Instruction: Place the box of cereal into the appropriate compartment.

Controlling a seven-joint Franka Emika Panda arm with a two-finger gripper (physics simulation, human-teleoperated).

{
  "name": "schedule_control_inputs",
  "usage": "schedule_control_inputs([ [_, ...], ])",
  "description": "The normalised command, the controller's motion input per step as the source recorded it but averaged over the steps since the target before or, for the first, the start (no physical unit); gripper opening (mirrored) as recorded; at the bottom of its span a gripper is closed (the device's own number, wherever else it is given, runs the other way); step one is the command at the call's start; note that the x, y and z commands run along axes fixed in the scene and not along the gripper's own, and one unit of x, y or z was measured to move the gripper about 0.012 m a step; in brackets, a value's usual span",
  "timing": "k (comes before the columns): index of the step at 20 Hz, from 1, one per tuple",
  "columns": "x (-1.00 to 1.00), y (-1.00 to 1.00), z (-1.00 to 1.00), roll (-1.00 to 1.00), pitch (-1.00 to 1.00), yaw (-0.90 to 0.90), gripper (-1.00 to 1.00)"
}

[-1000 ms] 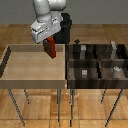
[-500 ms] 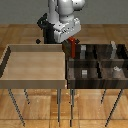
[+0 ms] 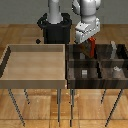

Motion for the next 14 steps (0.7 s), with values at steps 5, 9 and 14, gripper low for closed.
schedule_control_inputs([
  [5,0.0,1.0,0.0,0.0,0.0,0.0,-1.0],
  [9,-0.25,0.75,0.0,0.0,0.0,0.0,-1.0],
  [14,-1.0,0.0,0.0,0.0,0.0,0.0,-1.0],
])
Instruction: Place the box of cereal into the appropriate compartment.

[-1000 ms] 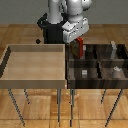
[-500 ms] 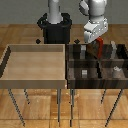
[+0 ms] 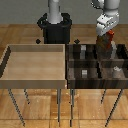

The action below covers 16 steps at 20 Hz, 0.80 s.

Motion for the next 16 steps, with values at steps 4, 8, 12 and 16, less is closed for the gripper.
schedule_control_inputs([
  [4,-1.0,0.0,0.0,0.0,0.0,0.0,-1.0],
  [8,-0.75,0.05,0.0,0.0,0.0,0.0,-1.0],
  [12,0.0,0.75,0.0,0.0,0.0,0.0,-1.0],
  [16,-0.08,0.75,0.0,0.0,0.0,0.0,-1.0],
])
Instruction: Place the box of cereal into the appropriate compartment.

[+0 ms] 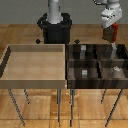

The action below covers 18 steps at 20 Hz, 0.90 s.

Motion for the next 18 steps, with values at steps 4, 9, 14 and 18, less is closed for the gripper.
schedule_control_inputs([
  [4,-0.25,0.0,-0.38,0.0,0.0,0.0,-1.0],
  [9,0.0,0.0,-1.0,0.0,0.0,0.0,-1.0],
  [14,0.0,0.0,-1.0,0.0,0.0,0.0,-1.0],
  [18,0.0,0.0,-1.0,0.0,0.0,0.0,-1.0],
])
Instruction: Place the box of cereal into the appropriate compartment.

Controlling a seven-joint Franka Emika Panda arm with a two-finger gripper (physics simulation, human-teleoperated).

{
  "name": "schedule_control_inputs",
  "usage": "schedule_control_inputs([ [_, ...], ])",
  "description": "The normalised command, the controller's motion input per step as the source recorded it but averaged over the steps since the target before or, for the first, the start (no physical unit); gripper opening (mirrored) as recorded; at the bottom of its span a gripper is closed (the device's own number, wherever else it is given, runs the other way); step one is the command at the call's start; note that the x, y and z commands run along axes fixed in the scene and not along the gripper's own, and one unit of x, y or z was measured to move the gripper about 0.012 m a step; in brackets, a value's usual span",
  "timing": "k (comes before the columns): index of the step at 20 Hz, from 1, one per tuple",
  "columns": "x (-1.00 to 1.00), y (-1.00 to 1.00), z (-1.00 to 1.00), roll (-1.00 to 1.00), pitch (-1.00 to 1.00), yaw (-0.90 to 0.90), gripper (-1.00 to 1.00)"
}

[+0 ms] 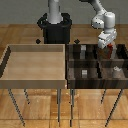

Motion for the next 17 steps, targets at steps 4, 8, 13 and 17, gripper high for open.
schedule_control_inputs([
  [4,0.0,0.0,-1.0,0.0,0.0,0.0,-1.0],
  [8,0.0,0.0,0.0,0.0,0.0,0.0,1.0],
  [13,0.0,0.0,0.0,0.0,0.0,0.0,1.0],
  [17,0.0,0.0,0.0,0.0,0.0,0.0,1.0],
])
